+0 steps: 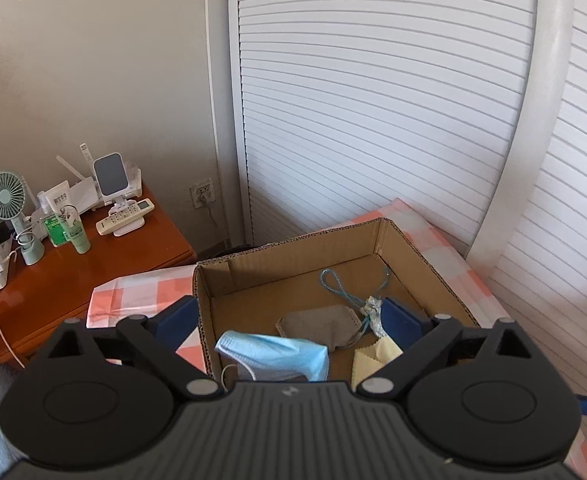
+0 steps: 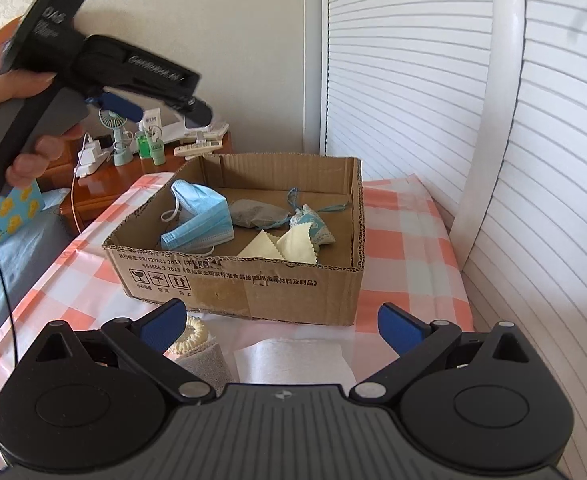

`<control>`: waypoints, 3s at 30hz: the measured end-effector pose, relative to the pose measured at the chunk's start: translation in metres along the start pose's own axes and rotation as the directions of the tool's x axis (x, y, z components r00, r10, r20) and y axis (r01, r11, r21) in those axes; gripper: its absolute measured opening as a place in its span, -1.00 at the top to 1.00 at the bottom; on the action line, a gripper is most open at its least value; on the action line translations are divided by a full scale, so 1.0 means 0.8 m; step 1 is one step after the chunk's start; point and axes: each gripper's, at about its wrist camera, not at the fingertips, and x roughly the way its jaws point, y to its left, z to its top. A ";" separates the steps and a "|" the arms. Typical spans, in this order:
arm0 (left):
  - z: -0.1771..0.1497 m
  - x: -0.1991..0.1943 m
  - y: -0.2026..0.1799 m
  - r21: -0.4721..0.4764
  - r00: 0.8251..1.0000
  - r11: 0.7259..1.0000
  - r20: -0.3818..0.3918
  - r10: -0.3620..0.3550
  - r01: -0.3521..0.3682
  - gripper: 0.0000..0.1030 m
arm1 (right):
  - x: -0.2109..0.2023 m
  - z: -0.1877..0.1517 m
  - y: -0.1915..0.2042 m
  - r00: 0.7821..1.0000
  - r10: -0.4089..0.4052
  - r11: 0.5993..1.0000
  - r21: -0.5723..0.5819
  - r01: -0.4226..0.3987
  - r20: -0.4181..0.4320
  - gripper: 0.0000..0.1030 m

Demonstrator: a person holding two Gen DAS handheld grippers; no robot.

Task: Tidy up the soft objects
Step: 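Lower the grey pouch into the box and open the left tool, then move the left tool to the brown scrunchie and close on it while the right tool approaches the grey sack, then lower the right tool onto the grey fabric sack and close on it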

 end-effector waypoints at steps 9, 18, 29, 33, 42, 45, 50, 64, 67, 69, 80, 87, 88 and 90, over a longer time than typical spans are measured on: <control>-0.070 -0.059 -0.004 0.004 0.999 0.999 0.020 0.037 -0.037 -0.95 | -0.019 -0.026 0.008 1.000 -0.018 1.000 0.001 0.018 0.001 -1.00; -0.151 -0.085 -0.009 -0.006 0.998 0.998 0.038 0.057 -0.057 -0.96 | -0.023 -0.052 0.006 0.998 -0.040 0.999 0.002 0.040 -0.043 -1.00; -0.220 -0.058 -0.010 -0.024 0.994 0.996 -0.071 0.087 -0.089 -0.96 | -0.018 -0.065 0.005 0.995 -0.059 0.998 0.001 0.059 -0.082 -1.00; -0.238 -0.038 -0.004 -0.052 0.985 0.993 -0.140 0.097 -0.105 -0.96 | -0.015 -0.065 0.010 0.994 -0.060 0.998 -0.009 0.060 -0.091 -1.00; -0.265 -0.006 0.013 -0.119 0.971 0.984 -0.213 0.105 -0.133 -0.99 | 0.001 -0.066 0.016 0.991 -0.062 0.998 -0.036 0.058 -0.122 -1.00; -0.270 -0.009 0.019 -0.144 0.973 0.979 -0.201 0.114 -0.144 -0.99 | 0.005 -0.069 0.015 0.989 -0.062 0.997 -0.044 0.057 -0.132 -1.00; -0.279 -0.018 0.031 -0.170 0.973 0.971 -0.184 0.137 -0.169 -0.99 | 0.011 -0.072 0.010 0.988 -0.060 0.998 -0.036 0.055 -0.146 -1.00; -0.282 -0.026 0.019 -0.160 0.982 0.975 -0.131 0.134 -0.154 -0.31 | 0.013 -0.073 0.045 0.993 0.020 0.990 -0.135 -0.036 -0.116 -1.00; -0.279 -0.029 0.012 -0.135 0.988 0.983 -0.110 0.112 -0.126 0.06 | 0.017 -0.074 0.052 0.991 0.038 0.988 -0.145 -0.056 -0.125 -1.00; -0.279 -0.029 0.008 -0.122 0.990 0.986 -0.100 0.103 -0.115 0.09 | 0.020 -0.075 0.055 0.990 0.052 0.986 -0.152 -0.072 -0.130 -1.00; -0.283 -0.032 0.022 -0.146 0.988 0.981 -0.096 0.117 -0.130 0.09 | 0.036 -0.079 0.083 0.982 0.097 0.961 -0.240 -0.136 -0.165 -1.00; -0.284 -0.033 0.024 -0.149 0.989 0.980 -0.093 0.116 -0.129 0.09 | 0.034 -0.075 0.093 0.965 0.183 0.948 -0.227 -0.223 -0.187 -1.00; -0.284 -0.033 0.024 -0.149 0.989 0.980 -0.093 0.115 -0.128 0.09 | 0.033 -0.076 0.093 0.964 0.186 0.947 -0.226 -0.227 -0.188 -1.00; -0.284 -0.033 0.024 -0.149 0.989 0.981 -0.093 0.114 -0.127 0.09 | 0.033 -0.077 0.092 0.969 0.176 0.947 -0.237 -0.215 -0.173 -1.00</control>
